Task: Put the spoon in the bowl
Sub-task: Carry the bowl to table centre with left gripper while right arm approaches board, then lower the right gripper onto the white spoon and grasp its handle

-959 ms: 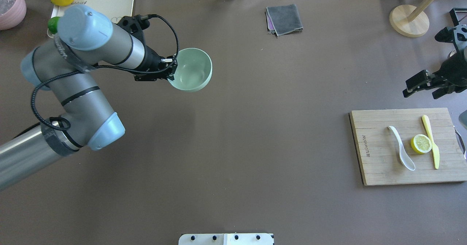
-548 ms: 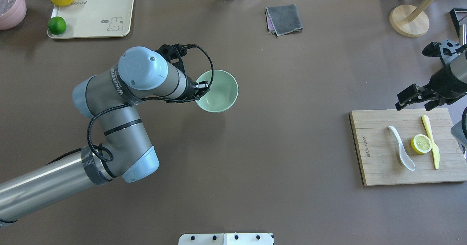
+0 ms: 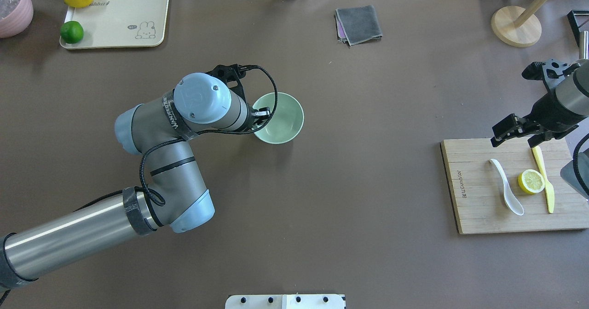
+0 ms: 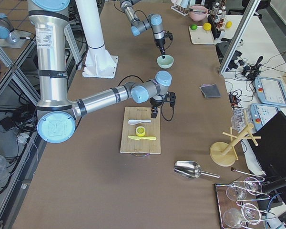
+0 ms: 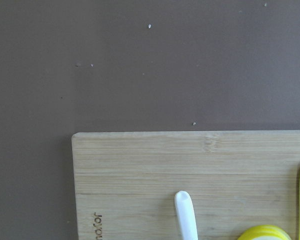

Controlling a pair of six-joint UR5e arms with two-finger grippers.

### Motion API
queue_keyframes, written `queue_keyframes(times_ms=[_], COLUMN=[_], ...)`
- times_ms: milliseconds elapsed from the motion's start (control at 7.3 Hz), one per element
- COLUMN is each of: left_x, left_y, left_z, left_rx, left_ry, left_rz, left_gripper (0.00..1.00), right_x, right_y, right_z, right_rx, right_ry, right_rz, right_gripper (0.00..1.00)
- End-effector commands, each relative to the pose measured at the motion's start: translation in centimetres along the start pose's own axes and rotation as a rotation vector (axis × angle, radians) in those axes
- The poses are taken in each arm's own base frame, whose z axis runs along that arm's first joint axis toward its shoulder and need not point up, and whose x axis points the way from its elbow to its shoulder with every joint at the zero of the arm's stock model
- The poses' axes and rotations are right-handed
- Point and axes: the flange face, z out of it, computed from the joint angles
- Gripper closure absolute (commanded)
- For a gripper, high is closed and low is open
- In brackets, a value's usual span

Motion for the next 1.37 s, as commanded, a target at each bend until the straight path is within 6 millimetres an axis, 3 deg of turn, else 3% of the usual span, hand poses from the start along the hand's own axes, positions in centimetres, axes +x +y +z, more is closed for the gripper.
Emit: queue_keyframes(times_ms=[0, 137, 548, 685, 959, 1233], left_x=[0.2, 0.3, 1.3, 1.1, 0.9, 0.8], left_y=[0.1, 0.0, -0.2, -0.4, -1.0, -1.1], left_z=[-0.3, -0.6, -3.2, -3.3, -3.4, -3.4], left_rx=[0.011, 0.013, 0.015, 0.016, 0.025, 0.026], left_ry=[0.008, 0.014, 0.058, 0.057, 0.057, 0.057], left_rz=[-0.014, -0.013, 0.003, 0.023, 0.044, 0.043], left_gripper=[0.34, 0.02, 0.02, 0.02, 0.02, 0.02], right_x=[-1.1, -0.8, 0.0, -0.3, 1.3, 1.8], right_y=[0.4, 0.3, 0.4, 0.6, -0.3, 0.0], right_z=[1.9, 2.6, 3.5, 4.6, 7.5, 7.7], right_rx=[-0.013, -0.014, -0.018, -0.016, 0.031, 0.04], right_ry=[0.035, 0.056, 0.083, 0.105, 0.06, 0.044], right_rz=[-0.028, -0.027, -0.036, -0.054, -0.122, -0.129], right_gripper=[0.0, 0.0, 0.0, 0.0, 0.01, 0.19])
